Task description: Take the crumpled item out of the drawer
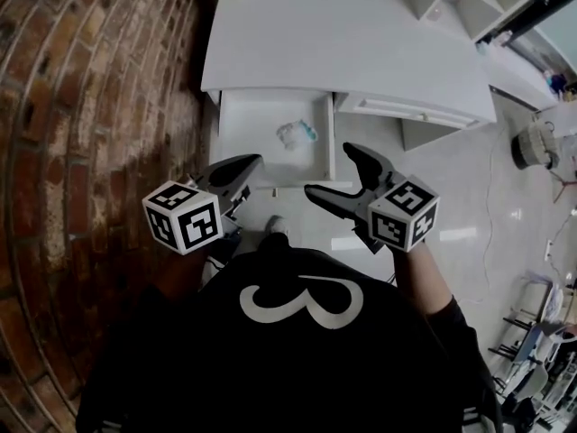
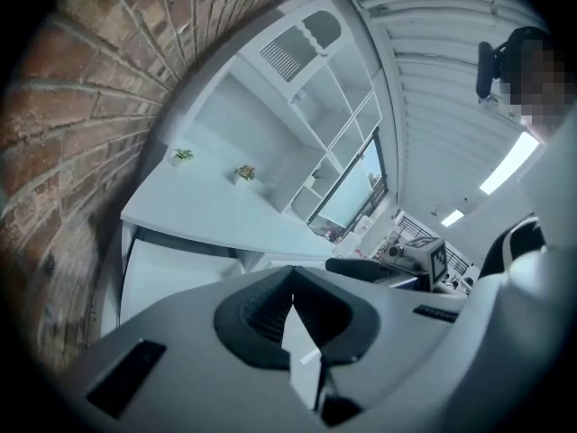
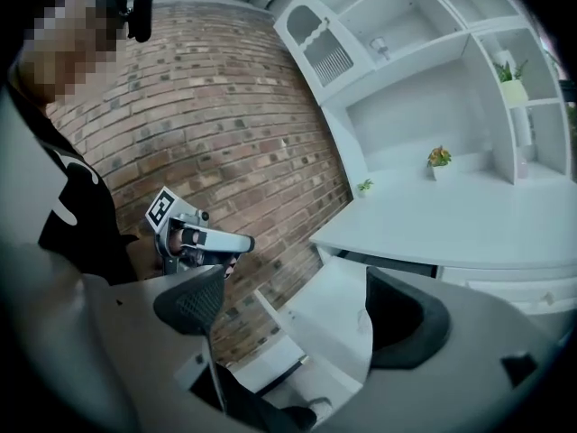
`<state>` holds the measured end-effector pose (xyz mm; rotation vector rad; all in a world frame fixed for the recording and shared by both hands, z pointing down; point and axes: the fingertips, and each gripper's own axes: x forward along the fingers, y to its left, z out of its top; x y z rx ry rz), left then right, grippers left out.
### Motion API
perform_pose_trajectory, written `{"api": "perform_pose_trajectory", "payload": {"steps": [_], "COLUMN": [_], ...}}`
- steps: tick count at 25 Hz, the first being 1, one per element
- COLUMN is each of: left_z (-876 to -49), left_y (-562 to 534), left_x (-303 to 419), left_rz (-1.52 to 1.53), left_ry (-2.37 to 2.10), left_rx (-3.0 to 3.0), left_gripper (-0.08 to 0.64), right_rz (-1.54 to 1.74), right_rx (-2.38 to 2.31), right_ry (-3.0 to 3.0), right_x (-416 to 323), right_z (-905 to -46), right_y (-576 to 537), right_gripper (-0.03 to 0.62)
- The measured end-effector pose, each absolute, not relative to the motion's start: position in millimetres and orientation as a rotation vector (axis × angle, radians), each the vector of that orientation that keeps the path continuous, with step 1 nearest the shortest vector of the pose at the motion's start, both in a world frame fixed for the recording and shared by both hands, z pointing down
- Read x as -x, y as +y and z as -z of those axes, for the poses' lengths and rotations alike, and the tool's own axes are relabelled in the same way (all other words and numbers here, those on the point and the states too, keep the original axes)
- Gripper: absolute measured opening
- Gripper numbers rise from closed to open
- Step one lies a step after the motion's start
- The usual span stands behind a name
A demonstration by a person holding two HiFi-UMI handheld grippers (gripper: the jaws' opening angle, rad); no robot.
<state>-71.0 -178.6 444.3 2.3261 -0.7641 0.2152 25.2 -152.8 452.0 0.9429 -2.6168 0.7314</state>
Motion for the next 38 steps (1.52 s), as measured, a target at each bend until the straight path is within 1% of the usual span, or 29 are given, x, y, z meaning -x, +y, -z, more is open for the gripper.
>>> {"api": "perform_pose_trajectory", "payload": {"steps": [13, 16, 27, 34, 38], "left_z": [-507.7, -517.4, -537.3, -541.6, -546.8], "left_y": [-238.8, -250.3, -269.4, -278.4, -285.5], "left_x": [80.2, 81.8, 88.1, 96.2, 101.8], "left_rz": [-0.31, -0.326, -0.353, -0.343, -0.33], "left_ry": [-0.74, -0.737, -0.725, -0.752, -0.763], "left_rx": [-2.248, -2.242, -2.202, -2.175, -2.169], "left_gripper": [0.003, 0.003, 0.003, 0.003, 0.003], "right_rz": [-0.841, -0.812, -0.865, -0.875, -0.931], "right_rx": [-0.88, -0.865, -0.792, -0.778, -0.816], "right_ry": [-2.409, -2.358, -2.177, -2.038, -1.99], "right_x": [-11.6, -9.2, 3.6, -4.5, -0.3], "right_z": [-550.9, -573.5, -651.7, -715.4, -740.7], "right_y": [-221.7, -235.5, -275.7, -297.6, -308.2], "right_gripper": [0.476, 0.477, 0.476, 0.474, 0.457]}}
